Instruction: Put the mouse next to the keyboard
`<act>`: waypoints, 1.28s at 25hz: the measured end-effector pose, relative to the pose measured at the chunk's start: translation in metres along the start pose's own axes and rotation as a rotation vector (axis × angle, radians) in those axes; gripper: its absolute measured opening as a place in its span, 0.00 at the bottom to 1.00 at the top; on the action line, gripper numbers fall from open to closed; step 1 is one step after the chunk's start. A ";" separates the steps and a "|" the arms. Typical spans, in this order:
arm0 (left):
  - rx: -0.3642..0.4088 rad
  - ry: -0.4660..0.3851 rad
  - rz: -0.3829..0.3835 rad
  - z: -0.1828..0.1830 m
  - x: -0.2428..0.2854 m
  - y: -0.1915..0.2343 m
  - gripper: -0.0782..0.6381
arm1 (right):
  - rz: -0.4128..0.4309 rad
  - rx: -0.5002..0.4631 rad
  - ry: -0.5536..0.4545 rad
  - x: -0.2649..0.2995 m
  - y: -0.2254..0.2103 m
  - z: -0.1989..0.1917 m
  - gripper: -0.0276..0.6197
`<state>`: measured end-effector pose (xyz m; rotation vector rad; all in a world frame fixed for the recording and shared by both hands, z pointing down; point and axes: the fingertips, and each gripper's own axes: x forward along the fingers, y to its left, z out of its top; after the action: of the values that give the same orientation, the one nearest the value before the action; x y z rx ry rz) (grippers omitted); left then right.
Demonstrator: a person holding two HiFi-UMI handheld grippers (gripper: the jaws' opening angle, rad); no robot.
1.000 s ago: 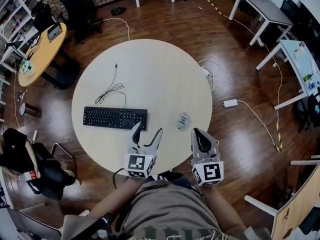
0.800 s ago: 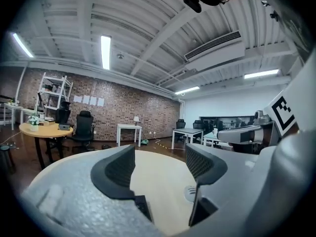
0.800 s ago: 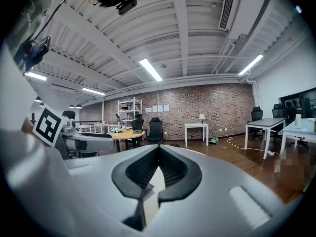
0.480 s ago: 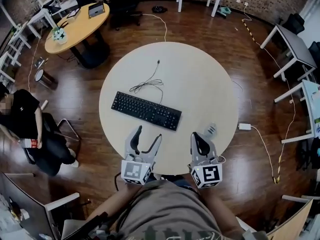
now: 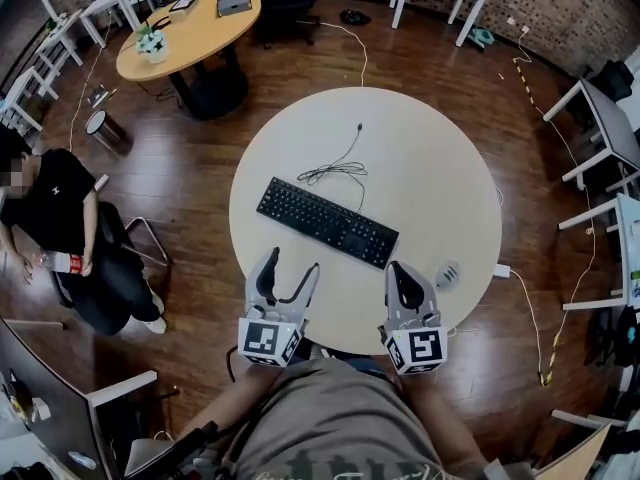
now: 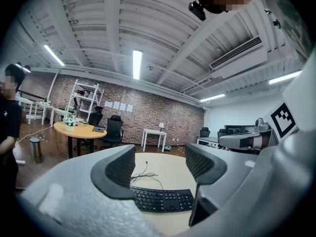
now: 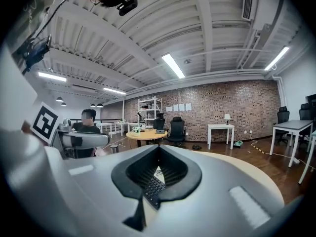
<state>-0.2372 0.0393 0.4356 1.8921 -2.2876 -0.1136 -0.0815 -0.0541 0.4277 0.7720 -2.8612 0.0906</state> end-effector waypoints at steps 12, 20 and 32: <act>0.003 -0.011 -0.121 0.003 0.013 0.018 0.11 | -0.071 -0.014 0.015 0.013 0.007 0.002 0.05; 0.022 -0.007 -0.138 0.005 0.019 0.025 0.11 | -0.090 -0.016 0.014 0.022 0.012 0.004 0.05; 0.058 -0.022 -0.139 0.016 0.013 0.045 0.11 | -0.113 -0.022 0.049 0.027 0.027 0.003 0.05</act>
<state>-0.2857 0.0345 0.4287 2.0887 -2.1938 -0.0868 -0.1186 -0.0442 0.4293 0.9124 -2.7610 0.0623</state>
